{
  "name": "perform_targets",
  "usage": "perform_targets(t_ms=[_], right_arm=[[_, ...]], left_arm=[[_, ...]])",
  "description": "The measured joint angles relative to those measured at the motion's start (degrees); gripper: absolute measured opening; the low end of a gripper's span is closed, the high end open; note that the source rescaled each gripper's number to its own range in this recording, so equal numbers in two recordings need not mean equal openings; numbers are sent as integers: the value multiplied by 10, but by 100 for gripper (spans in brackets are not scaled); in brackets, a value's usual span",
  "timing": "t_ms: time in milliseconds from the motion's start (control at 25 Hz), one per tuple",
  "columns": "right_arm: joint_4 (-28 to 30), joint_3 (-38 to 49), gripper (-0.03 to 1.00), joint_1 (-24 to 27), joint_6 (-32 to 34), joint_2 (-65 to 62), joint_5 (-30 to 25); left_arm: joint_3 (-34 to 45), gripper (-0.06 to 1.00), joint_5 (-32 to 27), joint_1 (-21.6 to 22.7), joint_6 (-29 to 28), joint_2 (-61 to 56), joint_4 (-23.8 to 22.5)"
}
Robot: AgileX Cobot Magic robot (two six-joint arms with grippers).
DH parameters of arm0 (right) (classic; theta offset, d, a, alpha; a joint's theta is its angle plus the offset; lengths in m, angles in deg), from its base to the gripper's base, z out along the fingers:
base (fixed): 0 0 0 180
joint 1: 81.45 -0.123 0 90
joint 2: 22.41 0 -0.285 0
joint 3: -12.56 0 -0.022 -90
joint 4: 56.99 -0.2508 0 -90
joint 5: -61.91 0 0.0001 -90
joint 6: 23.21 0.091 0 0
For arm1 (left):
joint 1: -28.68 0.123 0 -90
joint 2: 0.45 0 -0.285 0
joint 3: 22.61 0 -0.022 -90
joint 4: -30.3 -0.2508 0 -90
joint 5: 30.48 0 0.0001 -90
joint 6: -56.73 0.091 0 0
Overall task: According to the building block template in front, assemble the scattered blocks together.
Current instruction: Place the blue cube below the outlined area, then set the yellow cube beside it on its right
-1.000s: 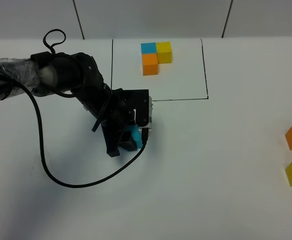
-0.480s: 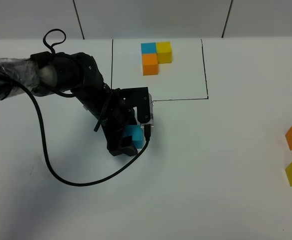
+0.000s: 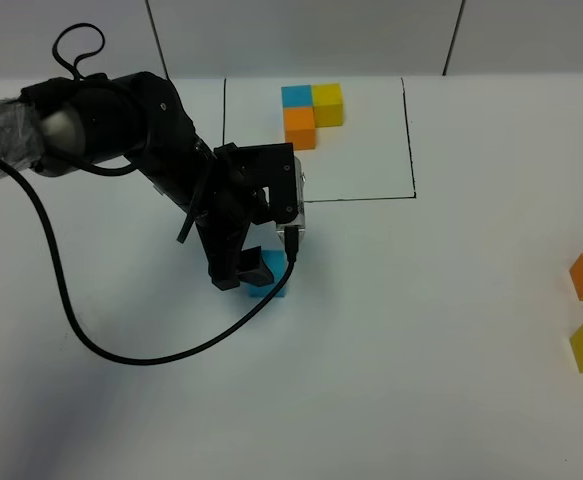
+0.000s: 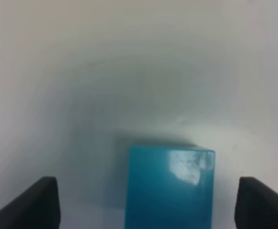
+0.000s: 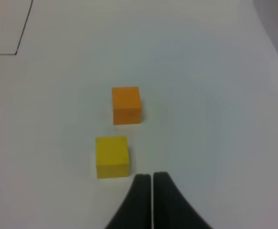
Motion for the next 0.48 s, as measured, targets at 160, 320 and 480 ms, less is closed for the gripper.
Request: perform_targets(t_ms=[160, 320, 480], right_arm=[[0, 0, 1, 0, 0, 0, 0], [0, 0, 1, 0, 0, 0, 0], [0, 0, 1, 0, 0, 0, 0]], left_arm=[[0, 77, -26, 0, -1, -22, 0], [0, 35, -42, 0, -13, -33, -1], [0, 5, -44, 0, -99, -41, 0]])
